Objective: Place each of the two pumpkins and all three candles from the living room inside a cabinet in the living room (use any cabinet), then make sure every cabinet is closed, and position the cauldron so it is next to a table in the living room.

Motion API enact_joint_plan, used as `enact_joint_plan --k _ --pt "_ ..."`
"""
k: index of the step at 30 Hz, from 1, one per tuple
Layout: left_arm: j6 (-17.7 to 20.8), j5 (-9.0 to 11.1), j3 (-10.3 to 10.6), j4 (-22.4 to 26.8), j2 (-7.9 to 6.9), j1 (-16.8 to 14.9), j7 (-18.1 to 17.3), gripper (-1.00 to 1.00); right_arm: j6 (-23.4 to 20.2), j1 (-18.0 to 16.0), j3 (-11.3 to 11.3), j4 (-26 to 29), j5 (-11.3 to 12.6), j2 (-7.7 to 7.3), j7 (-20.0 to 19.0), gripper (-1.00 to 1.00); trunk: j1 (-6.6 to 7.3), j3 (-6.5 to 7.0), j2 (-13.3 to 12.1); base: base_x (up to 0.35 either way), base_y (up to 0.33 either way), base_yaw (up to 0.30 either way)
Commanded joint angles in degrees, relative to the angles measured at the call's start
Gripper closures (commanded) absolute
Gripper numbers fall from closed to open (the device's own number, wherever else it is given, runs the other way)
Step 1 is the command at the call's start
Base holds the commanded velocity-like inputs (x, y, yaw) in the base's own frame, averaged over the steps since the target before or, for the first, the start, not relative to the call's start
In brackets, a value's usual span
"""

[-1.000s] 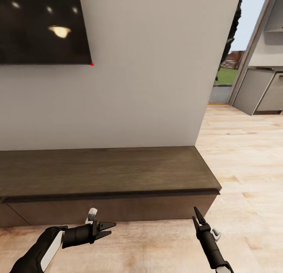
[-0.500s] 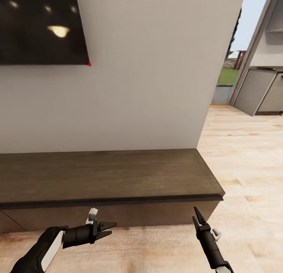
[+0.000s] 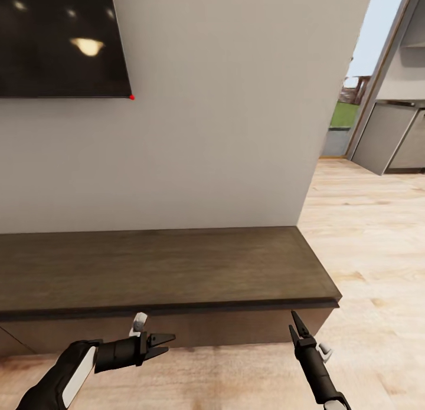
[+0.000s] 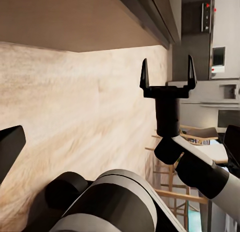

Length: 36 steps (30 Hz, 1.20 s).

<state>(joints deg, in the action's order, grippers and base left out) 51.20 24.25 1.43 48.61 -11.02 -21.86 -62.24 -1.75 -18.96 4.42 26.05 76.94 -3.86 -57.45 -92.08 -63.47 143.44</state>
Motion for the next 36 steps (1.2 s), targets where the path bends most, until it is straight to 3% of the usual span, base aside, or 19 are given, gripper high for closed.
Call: enact_joint_plan --k 1,23,36 --pt "0.30 0.29 0.15 0.00 -0.05 -0.03 0.02 -1.00 -0.19 -0.03 -0.07 -0.04 0.41 -0.01 -0.20 -1.00 0.00 -0.05 0.02 0.135 0.000 0.000" --pt "0.30 0.36 0.20 0.00 -0.01 0.21 -0.04 -1.00 -0.19 -0.03 -0.07 -0.04 0.41 -0.04 -0.20 -1.00 0.00 -0.05 0.02 0.015 0.000 0.000" --pt "-1.23 -0.58 3.81 -2.87 -0.51 0.99 -3.34 -1.00 -0.19 -0.03 -0.09 -0.04 0.41 -0.01 -0.20 -1.00 0.00 -0.05 0.02 0.014 0.000 0.000"
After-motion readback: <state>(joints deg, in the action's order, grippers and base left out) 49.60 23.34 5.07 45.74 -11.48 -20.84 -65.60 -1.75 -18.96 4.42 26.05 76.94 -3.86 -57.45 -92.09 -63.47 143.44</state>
